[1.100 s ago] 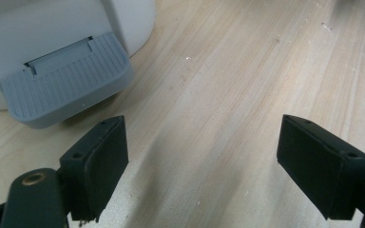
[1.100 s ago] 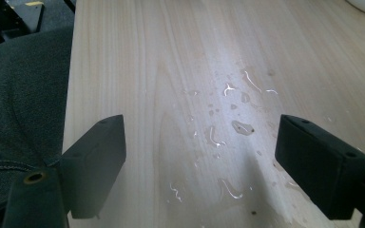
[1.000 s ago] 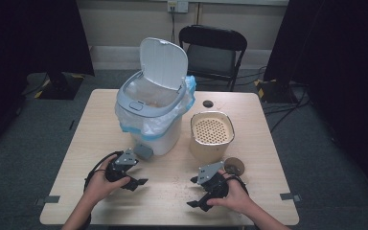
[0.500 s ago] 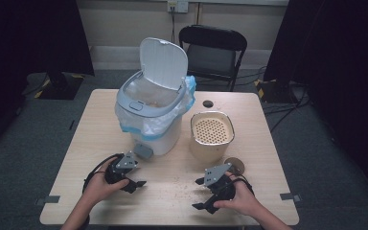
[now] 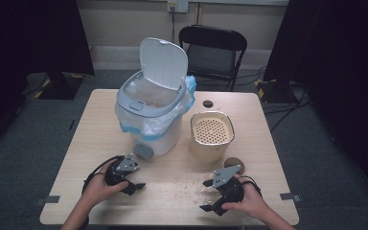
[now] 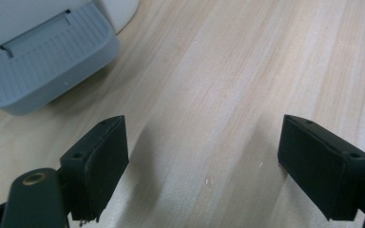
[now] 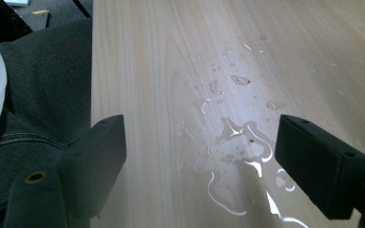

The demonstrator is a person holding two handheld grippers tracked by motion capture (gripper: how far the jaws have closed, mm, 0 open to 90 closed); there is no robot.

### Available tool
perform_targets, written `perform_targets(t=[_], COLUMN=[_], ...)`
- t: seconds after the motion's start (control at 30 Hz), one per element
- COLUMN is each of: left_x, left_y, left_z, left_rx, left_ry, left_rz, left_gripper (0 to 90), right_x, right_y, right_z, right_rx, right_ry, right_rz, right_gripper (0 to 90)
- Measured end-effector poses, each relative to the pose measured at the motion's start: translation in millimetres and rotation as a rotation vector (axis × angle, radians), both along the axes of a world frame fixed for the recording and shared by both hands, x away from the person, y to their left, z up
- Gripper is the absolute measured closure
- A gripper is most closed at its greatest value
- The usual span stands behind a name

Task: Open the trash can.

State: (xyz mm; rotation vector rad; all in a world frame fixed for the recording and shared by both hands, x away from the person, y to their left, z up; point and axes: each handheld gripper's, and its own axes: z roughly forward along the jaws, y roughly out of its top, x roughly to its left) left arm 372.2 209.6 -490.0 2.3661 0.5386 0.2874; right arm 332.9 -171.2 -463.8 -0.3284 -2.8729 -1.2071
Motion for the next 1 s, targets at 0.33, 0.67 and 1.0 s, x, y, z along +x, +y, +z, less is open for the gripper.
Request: perform_targets(t=[0.33, 0.67, 1.0], left_x=[1.6, 1.3, 2.0], left_y=[4.5, 8.4, 10.0], left_z=[-4.8, -9.0, -11.7], left_rx=[-0.054, -0.095, -0.118], left_ry=[0.046, 0.033, 0.024], left_rz=[0.02, 0.003, -0.016], left_gripper=[15.4, 13.4, 12.0], right_x=[-6.7, -13.0, -16.9], right_y=[-19.5, -33.8, -59.7], right_z=[0.8, 0.2, -4.8], right_rx=[0.005, 0.004, 0.023], right_ry=[0.009, 0.027, 0.039], right_rz=[-0.009, -0.01, -0.053], right_gripper=[19.2, 18.6, 17.6])
